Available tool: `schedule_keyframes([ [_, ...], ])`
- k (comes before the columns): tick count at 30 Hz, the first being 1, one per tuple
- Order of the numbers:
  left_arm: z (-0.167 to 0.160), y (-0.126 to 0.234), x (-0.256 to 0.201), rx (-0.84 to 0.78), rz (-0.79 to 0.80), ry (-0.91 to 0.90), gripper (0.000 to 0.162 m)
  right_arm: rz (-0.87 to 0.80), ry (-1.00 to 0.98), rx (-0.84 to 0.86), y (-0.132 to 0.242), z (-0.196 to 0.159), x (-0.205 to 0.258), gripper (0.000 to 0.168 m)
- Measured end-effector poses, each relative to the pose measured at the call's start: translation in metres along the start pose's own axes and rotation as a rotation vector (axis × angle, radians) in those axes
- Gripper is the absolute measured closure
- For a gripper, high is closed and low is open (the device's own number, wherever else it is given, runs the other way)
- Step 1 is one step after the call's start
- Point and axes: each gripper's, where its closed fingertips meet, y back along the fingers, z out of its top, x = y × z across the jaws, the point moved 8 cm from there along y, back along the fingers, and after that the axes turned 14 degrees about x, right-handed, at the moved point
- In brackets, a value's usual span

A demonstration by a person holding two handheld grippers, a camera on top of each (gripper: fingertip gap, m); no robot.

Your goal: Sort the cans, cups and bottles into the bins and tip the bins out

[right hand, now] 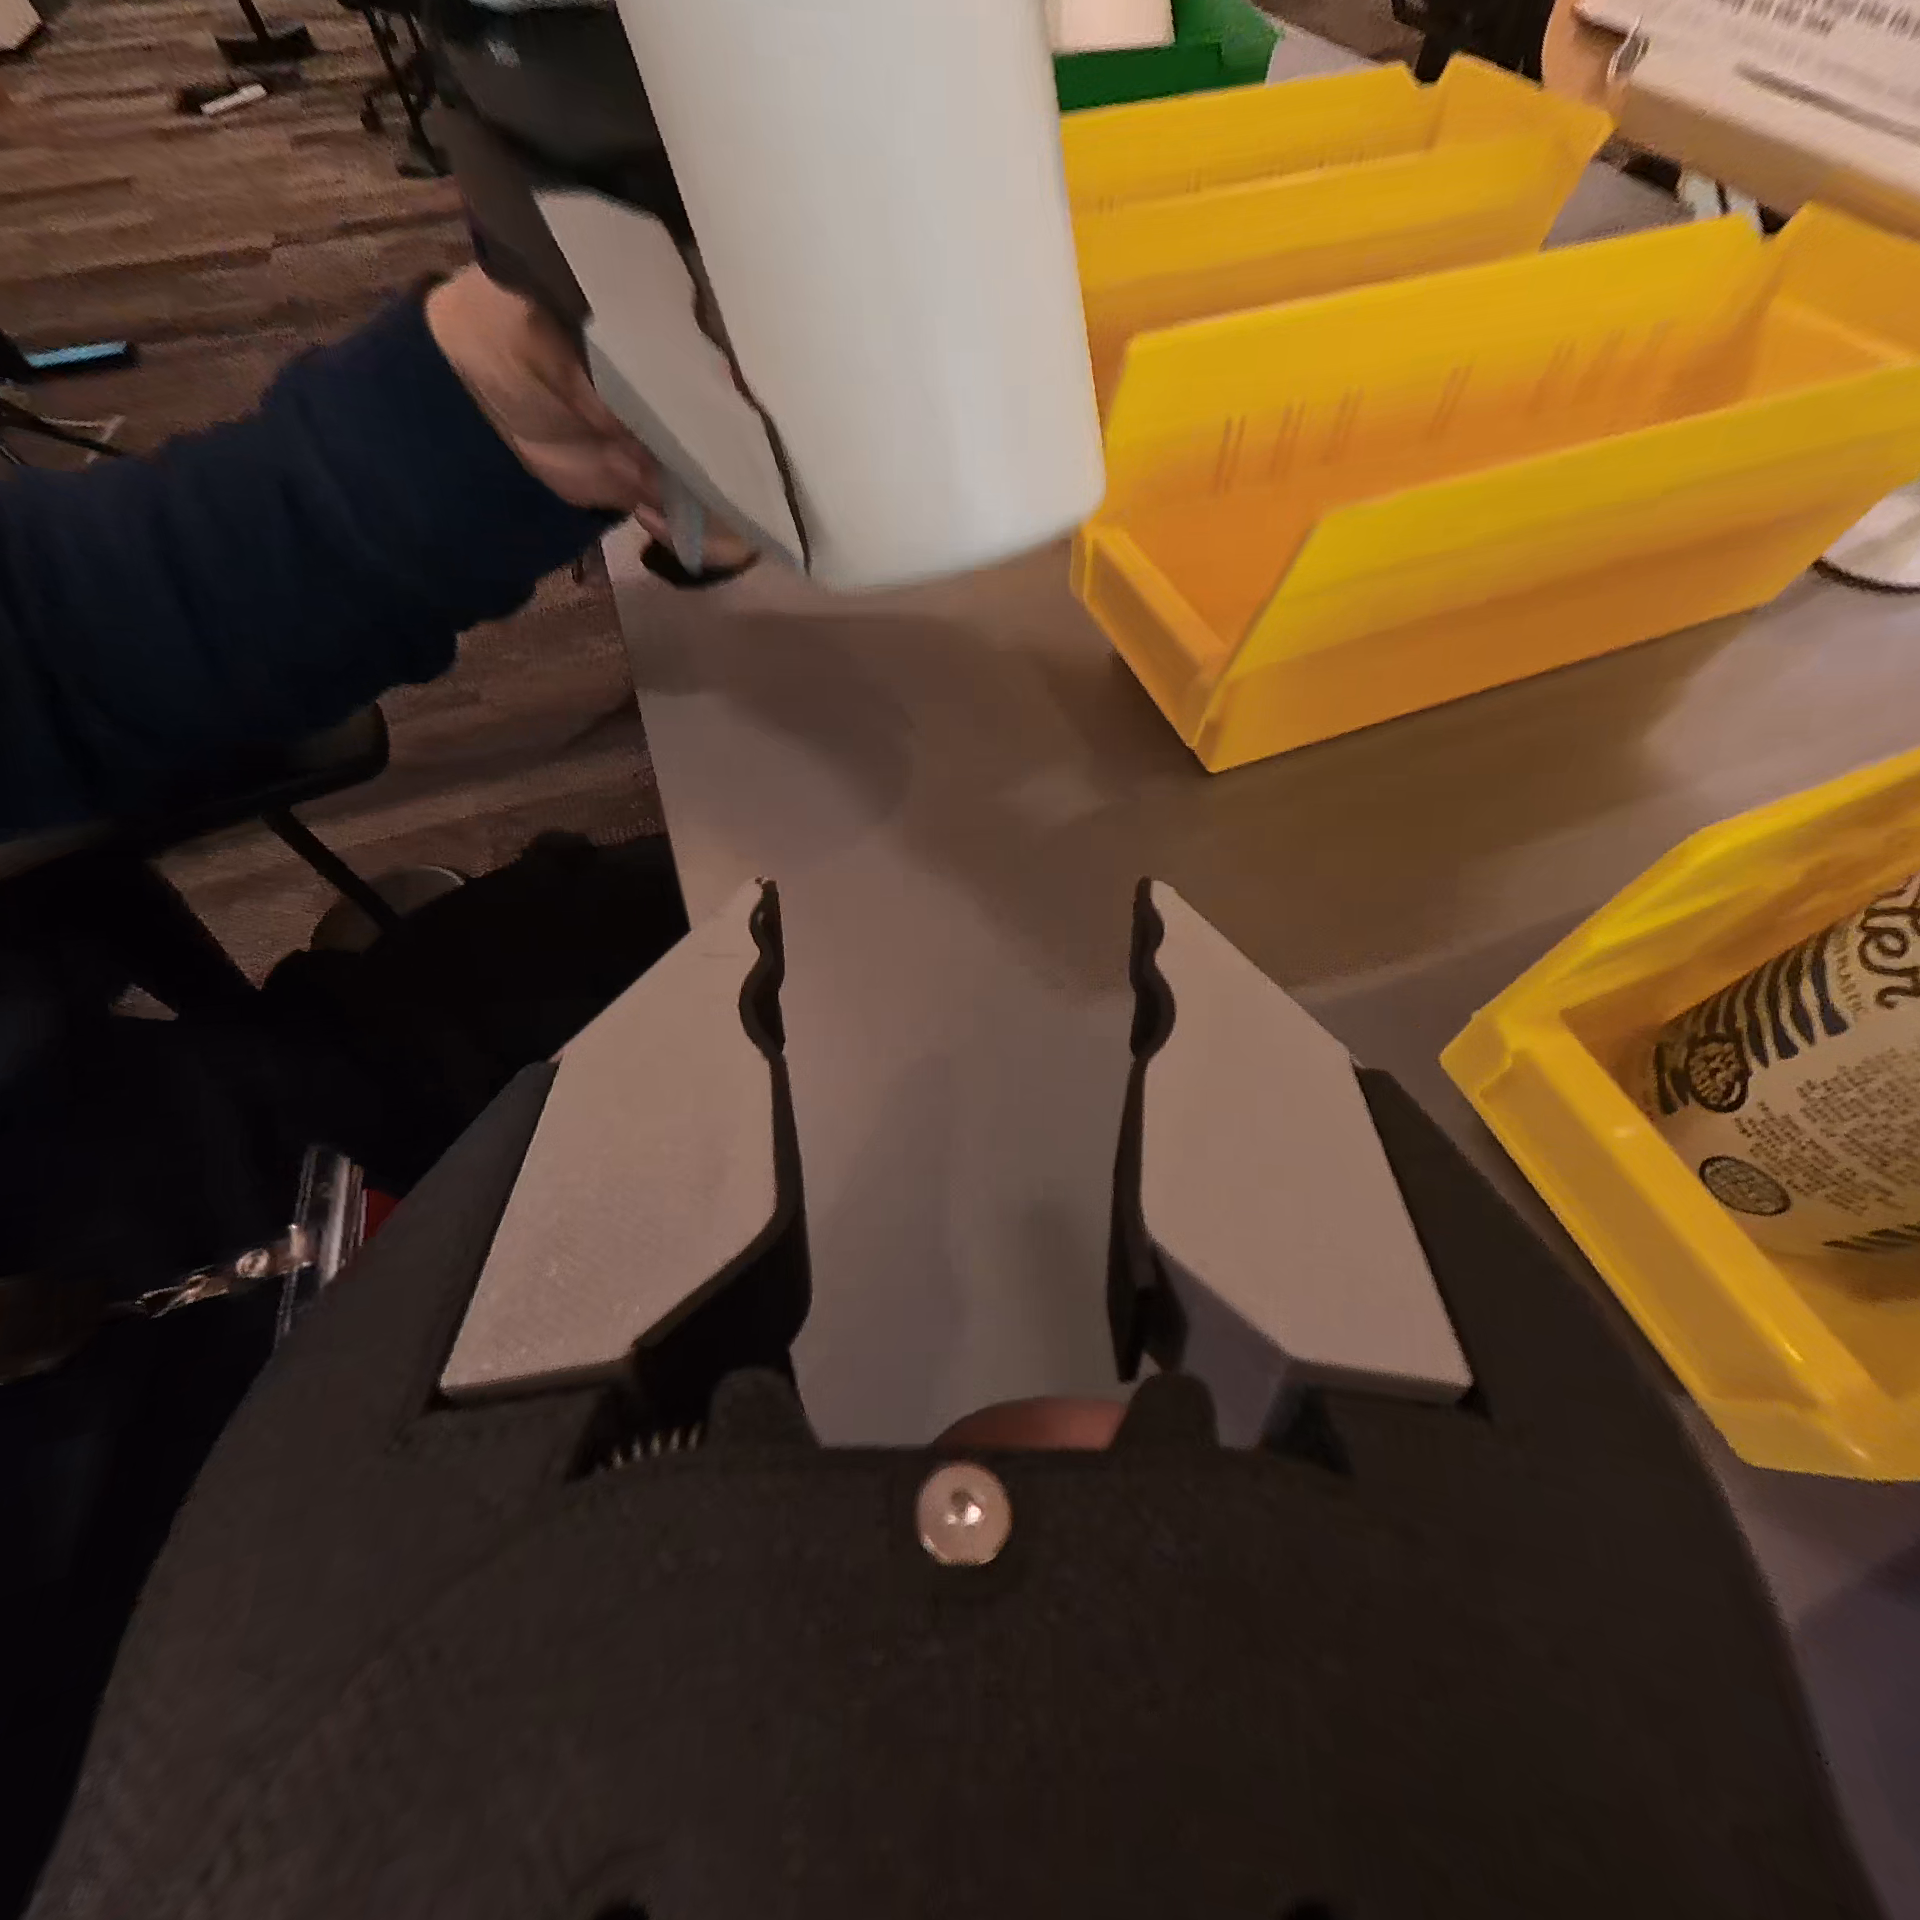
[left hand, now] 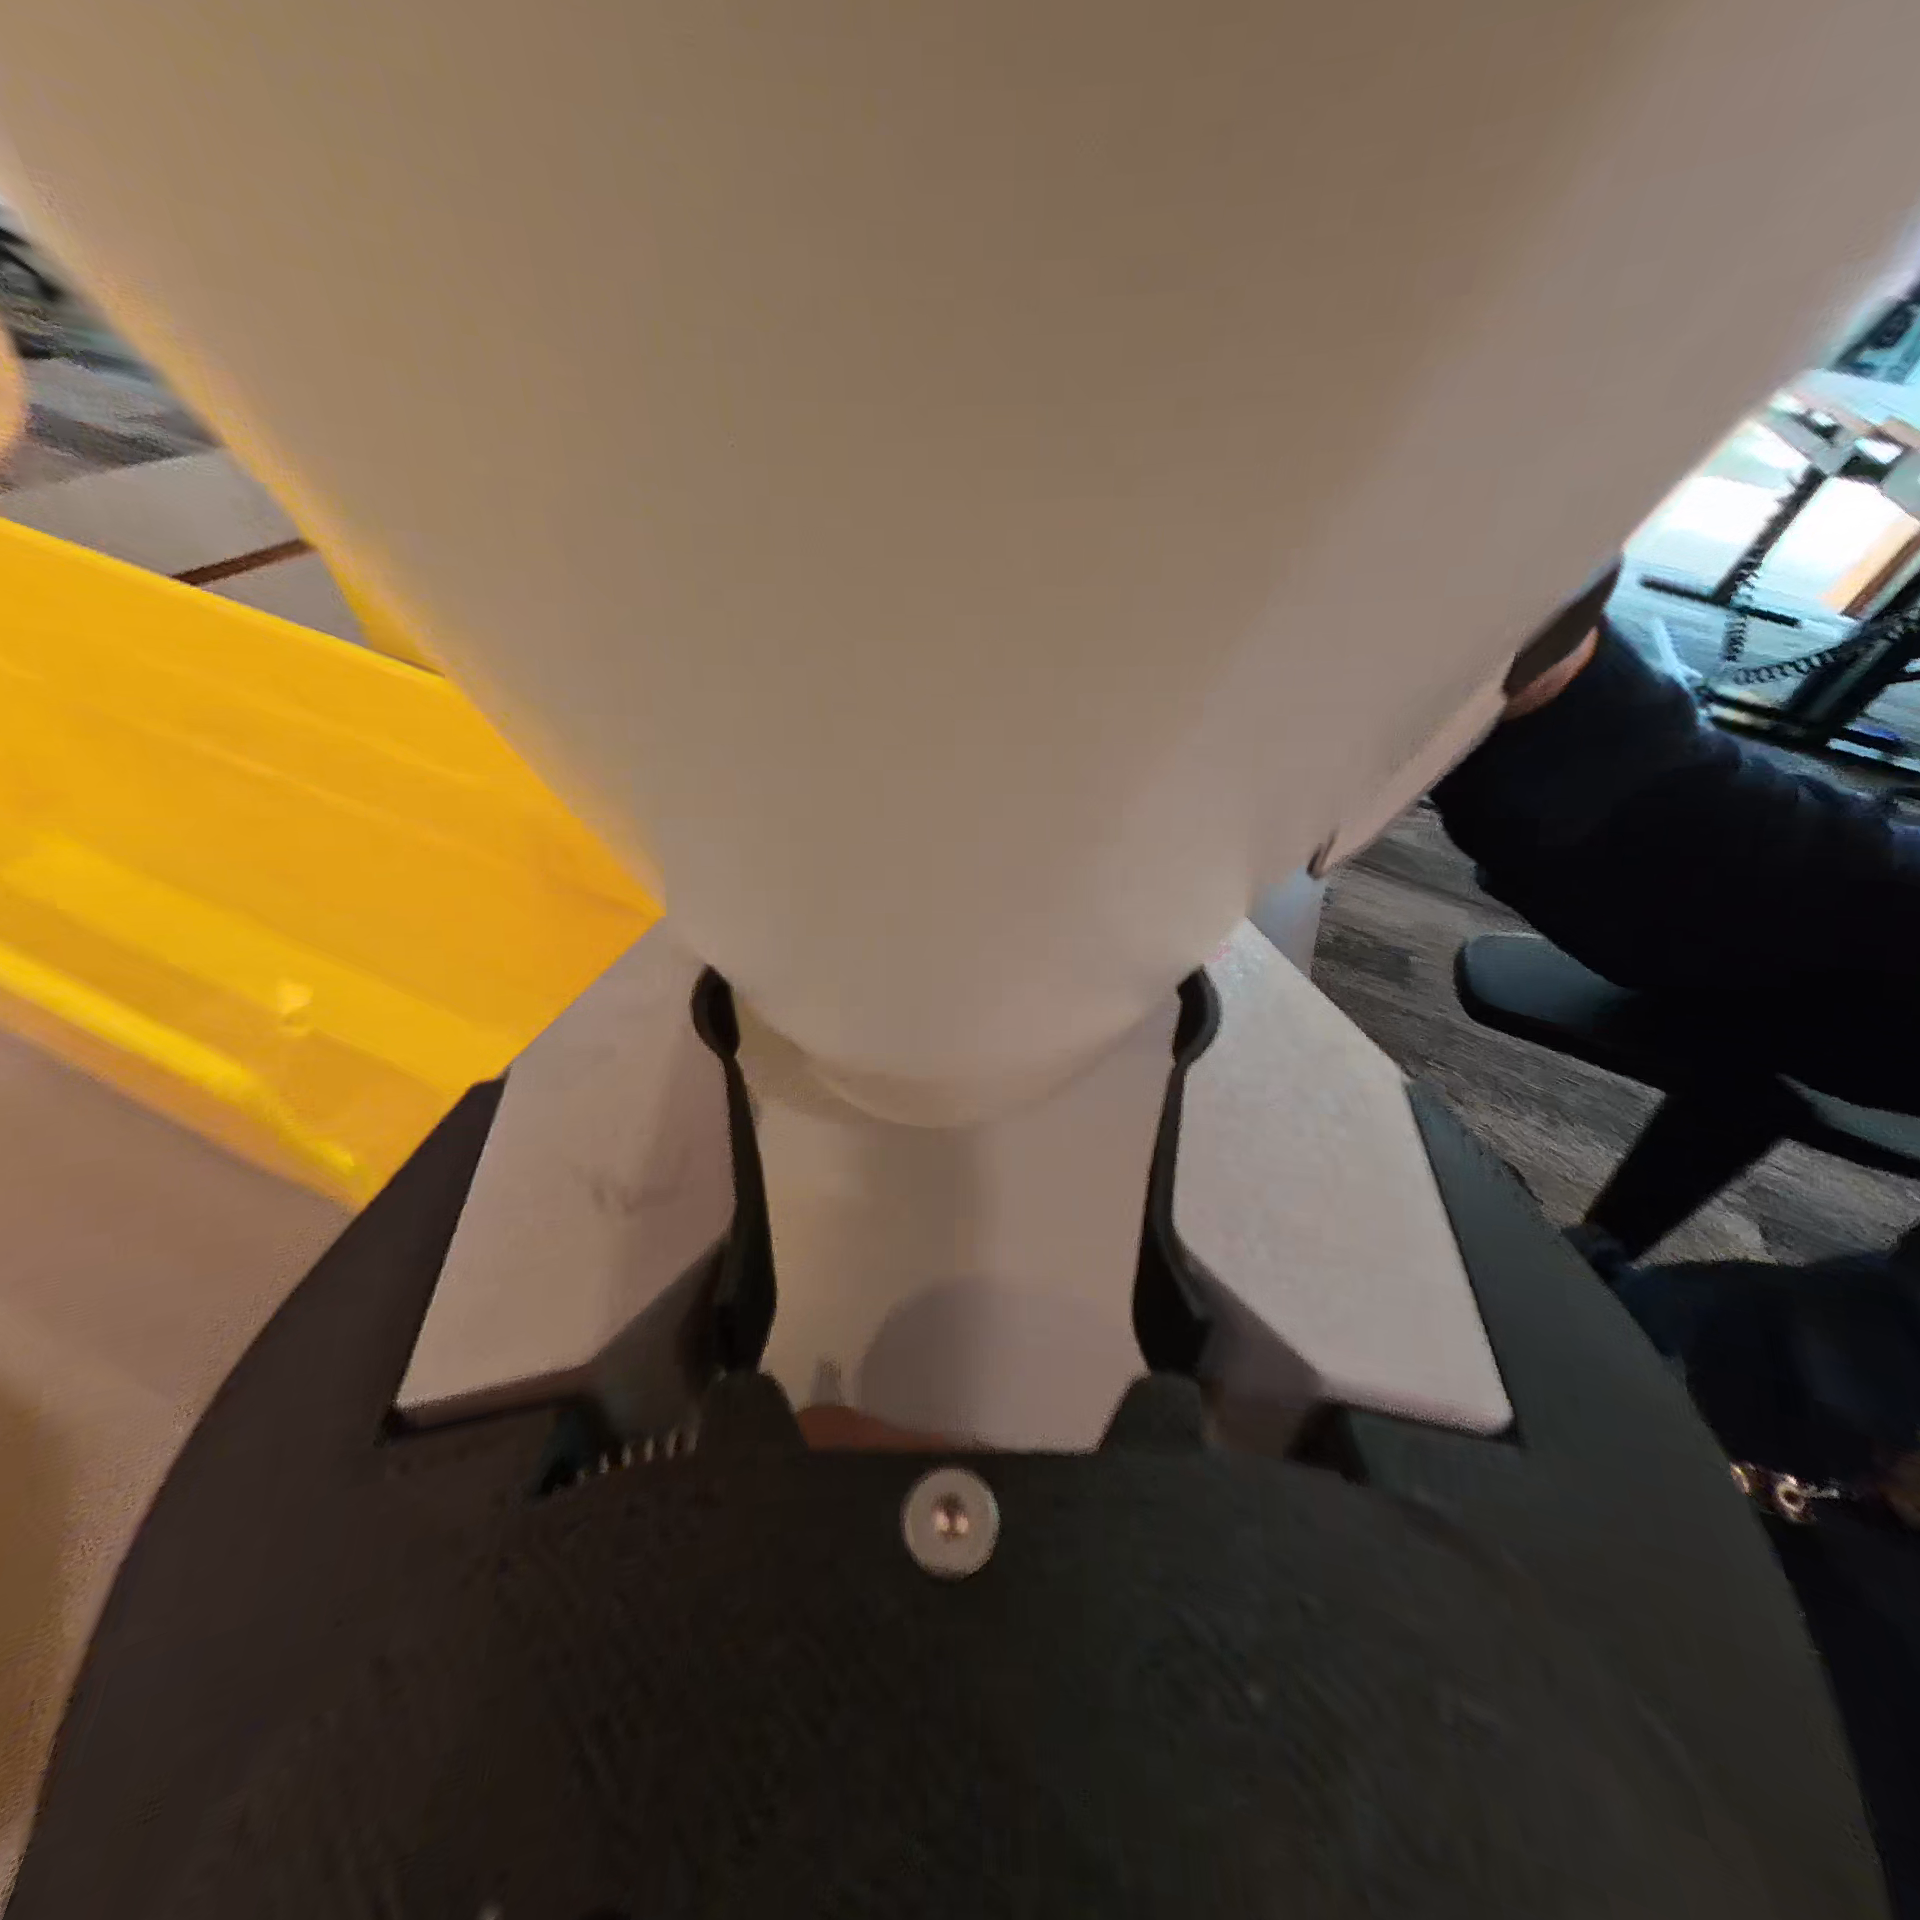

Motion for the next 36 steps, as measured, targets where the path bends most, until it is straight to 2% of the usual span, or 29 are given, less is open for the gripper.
schedule_keyframes([
  [11, -0.016, -0.060, -0.052, 0.169, -0.165, -0.113, 0.077, -0.044, 0.044, -0.106, 0.018, 0.031, 0.039, 0.087],
  [16, -0.023, -0.080, -0.072, 0.259, -0.171, -0.156, 0.077, -0.093, 0.060, -0.130, 0.017, 0.037, 0.047, 0.080],
  [20, -0.029, -0.090, -0.079, 0.352, -0.097, -0.191, 0.077, -0.098, 0.061, -0.120, 0.009, 0.036, 0.048, 0.077],
  [25, -0.033, -0.094, -0.082, 0.438, 0.018, -0.250, 0.077, -0.125, 0.090, -0.097, -0.002, 0.032, 0.046, 0.072],
  [36, -0.027, -0.078, -0.073, 0.410, -0.025, -0.197, 0.081, -0.078, -0.021, -0.209, 0.009, 0.035, 0.032, 0.073],
])
